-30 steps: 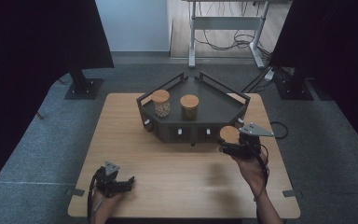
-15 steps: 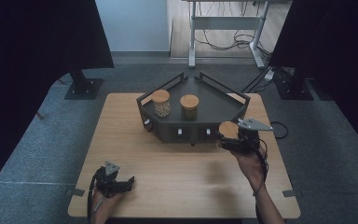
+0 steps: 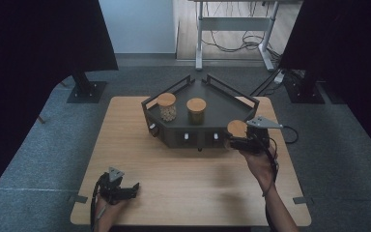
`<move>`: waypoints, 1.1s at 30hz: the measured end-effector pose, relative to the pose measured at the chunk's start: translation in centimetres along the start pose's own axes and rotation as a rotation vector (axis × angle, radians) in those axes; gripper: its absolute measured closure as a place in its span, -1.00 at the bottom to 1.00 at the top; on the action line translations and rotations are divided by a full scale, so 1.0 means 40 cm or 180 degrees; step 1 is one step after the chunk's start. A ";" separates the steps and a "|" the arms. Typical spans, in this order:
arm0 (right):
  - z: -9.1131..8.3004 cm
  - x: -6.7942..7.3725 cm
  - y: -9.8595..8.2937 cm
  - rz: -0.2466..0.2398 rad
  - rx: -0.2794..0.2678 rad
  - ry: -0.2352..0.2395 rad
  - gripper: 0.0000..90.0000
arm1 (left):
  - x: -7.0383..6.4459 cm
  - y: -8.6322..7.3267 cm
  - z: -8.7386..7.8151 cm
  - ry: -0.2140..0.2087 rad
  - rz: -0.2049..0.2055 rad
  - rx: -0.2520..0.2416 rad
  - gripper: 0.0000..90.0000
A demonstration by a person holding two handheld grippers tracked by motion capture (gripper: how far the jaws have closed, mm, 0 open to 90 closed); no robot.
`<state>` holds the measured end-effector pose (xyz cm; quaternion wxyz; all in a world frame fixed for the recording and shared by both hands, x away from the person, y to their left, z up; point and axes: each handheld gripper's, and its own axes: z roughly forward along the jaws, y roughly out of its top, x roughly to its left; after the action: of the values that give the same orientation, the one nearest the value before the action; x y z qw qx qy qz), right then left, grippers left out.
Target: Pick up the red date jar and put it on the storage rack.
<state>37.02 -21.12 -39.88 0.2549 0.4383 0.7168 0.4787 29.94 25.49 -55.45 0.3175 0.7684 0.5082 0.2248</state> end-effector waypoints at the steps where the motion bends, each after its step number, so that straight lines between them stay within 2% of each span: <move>1: 0.002 -0.002 0.004 0.0003 0.0002 -0.0005 -0.49 | 0.000 0.000 0.000 0.0000 0.0001 0.0000 -0.94; 16: 0.021 0.003 0.040 -0.0065 0.0003 -0.0030 -0.49 | 0.000 0.000 0.000 -0.0005 0.0004 -0.0001 -0.94; 33: 0.043 -0.007 0.073 -0.0072 0.0019 -0.0072 -0.49 | 0.001 0.000 0.000 -0.0005 0.0006 -0.0001 -0.94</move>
<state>39.63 -20.10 -37.93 0.2670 0.4364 0.7201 0.4687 29.95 25.51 -55.46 0.3177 0.7689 0.5073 0.2246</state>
